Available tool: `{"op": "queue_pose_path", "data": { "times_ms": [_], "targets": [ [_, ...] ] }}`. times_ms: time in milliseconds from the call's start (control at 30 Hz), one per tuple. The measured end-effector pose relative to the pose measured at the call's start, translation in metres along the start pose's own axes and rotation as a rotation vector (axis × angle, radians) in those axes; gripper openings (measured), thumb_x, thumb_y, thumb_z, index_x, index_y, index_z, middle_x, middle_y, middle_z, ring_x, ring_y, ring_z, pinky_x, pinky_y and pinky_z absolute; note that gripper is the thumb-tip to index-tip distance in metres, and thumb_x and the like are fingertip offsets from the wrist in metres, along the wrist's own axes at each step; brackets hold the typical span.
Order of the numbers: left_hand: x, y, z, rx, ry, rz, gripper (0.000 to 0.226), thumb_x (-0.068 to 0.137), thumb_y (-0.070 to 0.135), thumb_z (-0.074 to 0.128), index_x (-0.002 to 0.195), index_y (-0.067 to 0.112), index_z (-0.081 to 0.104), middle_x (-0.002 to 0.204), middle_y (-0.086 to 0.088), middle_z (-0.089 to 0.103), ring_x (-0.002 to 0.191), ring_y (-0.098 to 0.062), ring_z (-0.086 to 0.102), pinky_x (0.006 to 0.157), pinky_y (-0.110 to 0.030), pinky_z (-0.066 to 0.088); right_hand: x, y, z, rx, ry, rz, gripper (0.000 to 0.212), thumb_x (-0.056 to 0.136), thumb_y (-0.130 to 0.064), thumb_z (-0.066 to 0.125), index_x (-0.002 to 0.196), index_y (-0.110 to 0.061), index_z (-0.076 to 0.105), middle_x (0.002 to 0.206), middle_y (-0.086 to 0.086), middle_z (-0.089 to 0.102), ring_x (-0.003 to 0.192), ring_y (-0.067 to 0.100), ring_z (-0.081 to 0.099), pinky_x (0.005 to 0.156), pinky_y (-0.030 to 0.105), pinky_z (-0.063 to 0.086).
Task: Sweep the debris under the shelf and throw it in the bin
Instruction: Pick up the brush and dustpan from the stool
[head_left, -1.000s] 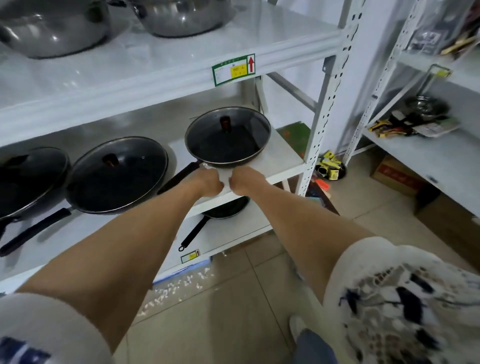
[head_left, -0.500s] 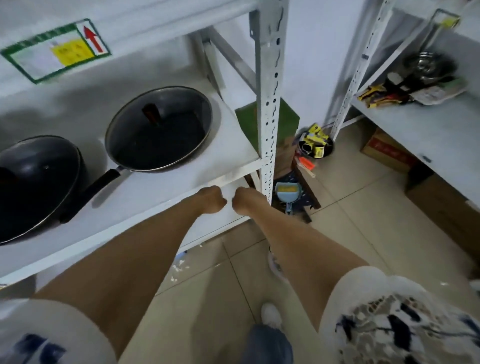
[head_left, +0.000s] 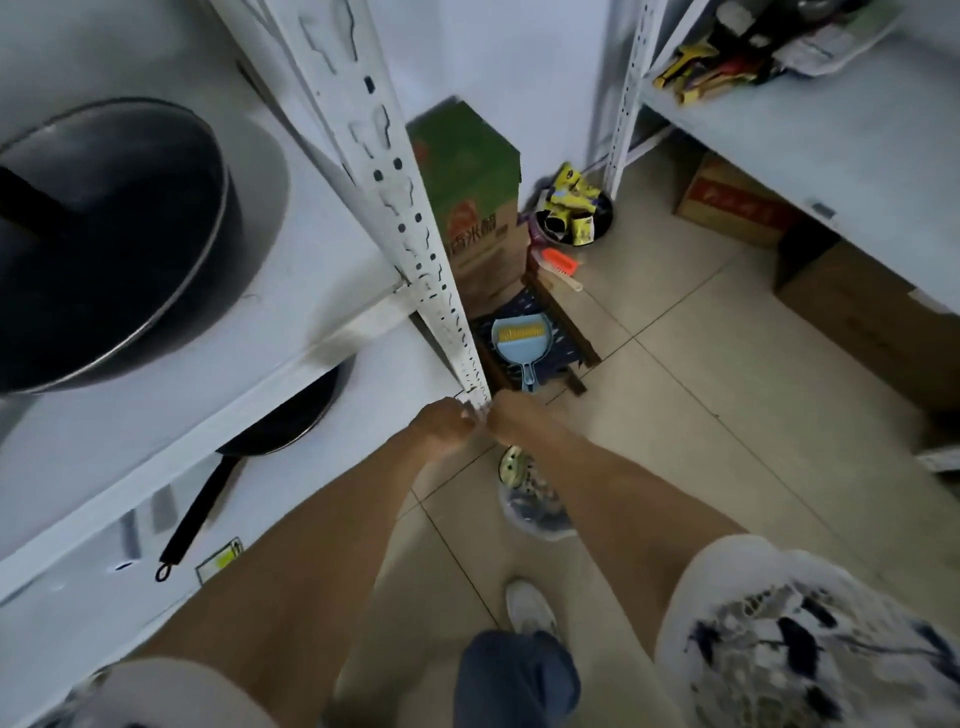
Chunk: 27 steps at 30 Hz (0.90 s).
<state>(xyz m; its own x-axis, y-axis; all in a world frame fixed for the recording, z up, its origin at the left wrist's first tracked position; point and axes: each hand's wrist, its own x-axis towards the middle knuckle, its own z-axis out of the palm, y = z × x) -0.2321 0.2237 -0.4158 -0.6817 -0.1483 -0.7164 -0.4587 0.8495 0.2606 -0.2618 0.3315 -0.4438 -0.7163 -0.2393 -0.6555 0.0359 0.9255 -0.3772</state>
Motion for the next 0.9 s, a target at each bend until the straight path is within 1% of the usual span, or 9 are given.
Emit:
{"op": "queue_pose_path", "data": {
  "times_ms": [167,267,333,433,533,600,667,733,900],
  "targets": [
    [0.058,-0.006,0.040,-0.009,-0.037,0.074,0.034,0.099,0.023,0.041,0.119,0.005,0.062,0.128,-0.016,0.061,0.115,-0.030,0.059,0.093,-0.034,0.048,0.047,0.032,0.026,0.055,0.014,0.077,0.032,0.094,-0.025,0.046,0.115,-0.004,0.059,0.113,0.014,0.065,0.106,0.033,0.062,0.095,0.045,0.051],
    [0.089,-0.008,0.061,-0.014,-0.055,0.122,0.033,0.100,0.026,0.043,0.117,0.004,0.061,0.126,-0.016,0.062,0.117,-0.032,0.058,0.092,-0.031,0.045,0.082,0.053,0.045,0.092,0.055,0.124,0.027,0.093,-0.017,0.048,0.113,-0.003,0.060,0.116,0.018,0.065,0.106,0.033,0.062,0.091,0.041,0.052],
    [0.114,-0.010,0.075,-0.008,-0.056,0.161,0.036,0.100,0.032,0.044,0.119,0.006,0.060,0.128,-0.017,0.061,0.118,-0.033,0.057,0.099,-0.035,0.046,0.104,0.067,0.055,0.123,0.066,0.148,0.027,0.093,-0.015,0.048,0.112,-0.001,0.062,0.116,0.018,0.065,0.108,0.033,0.062,0.089,0.038,0.050],
    [0.153,-0.015,0.094,-0.034,-0.048,0.217,0.033,0.099,0.033,0.045,0.111,0.008,0.062,0.123,-0.016,0.064,0.113,-0.032,0.059,0.099,-0.039,0.047,0.140,0.086,0.068,0.157,0.120,0.180,0.028,0.093,-0.015,0.050,0.112,0.002,0.061,0.116,0.019,0.065,0.108,0.034,0.062,0.087,0.036,0.050],
    [0.191,-0.017,0.111,-0.138,-0.003,0.219,0.029,0.100,0.026,0.048,0.115,0.005,0.061,0.125,-0.016,0.063,0.118,-0.031,0.058,0.099,-0.035,0.044,0.176,0.096,0.079,0.138,0.187,0.185,0.023,0.093,-0.014,0.051,0.109,-0.001,0.060,0.116,0.018,0.065,0.103,0.032,0.062,0.083,0.035,0.049],
    [0.213,-0.018,0.120,-0.204,0.022,0.216,0.027,0.100,0.025,0.048,0.118,0.008,0.060,0.131,-0.016,0.060,0.123,-0.030,0.056,0.103,-0.035,0.042,0.195,0.099,0.081,0.124,0.233,0.166,0.015,0.093,-0.013,0.050,0.103,-0.005,0.058,0.113,0.018,0.065,0.092,0.030,0.059,0.073,0.034,0.045],
    [0.239,-0.020,0.132,-0.274,0.045,0.205,0.036,0.100,0.025,0.048,0.131,0.006,0.054,0.138,-0.014,0.056,0.129,-0.029,0.052,0.110,-0.035,0.041,0.218,0.102,0.087,0.119,0.290,0.173,0.017,0.091,-0.014,0.054,0.106,-0.006,0.059,0.109,0.014,0.066,0.086,0.028,0.058,0.067,0.031,0.042],
    [0.259,-0.019,0.143,-0.340,0.082,0.212,0.039,0.100,0.022,0.048,0.134,0.003,0.051,0.140,-0.014,0.054,0.130,-0.029,0.051,0.109,-0.034,0.040,0.239,0.105,0.091,0.130,0.335,0.190,0.023,0.089,-0.015,0.058,0.110,-0.007,0.060,0.111,0.013,0.067,0.084,0.026,0.058,0.065,0.030,0.043],
    [0.296,-0.013,0.172,-0.494,0.155,0.264,0.044,0.101,0.013,0.046,0.142,0.001,0.039,0.145,-0.014,0.050,0.135,-0.026,0.047,0.108,-0.032,0.037,0.278,0.120,0.107,0.213,0.404,0.262,0.034,0.084,-0.012,0.061,0.118,-0.010,0.059,0.117,0.012,0.065,0.107,0.029,0.063,0.086,0.037,0.052]
  ]
}}
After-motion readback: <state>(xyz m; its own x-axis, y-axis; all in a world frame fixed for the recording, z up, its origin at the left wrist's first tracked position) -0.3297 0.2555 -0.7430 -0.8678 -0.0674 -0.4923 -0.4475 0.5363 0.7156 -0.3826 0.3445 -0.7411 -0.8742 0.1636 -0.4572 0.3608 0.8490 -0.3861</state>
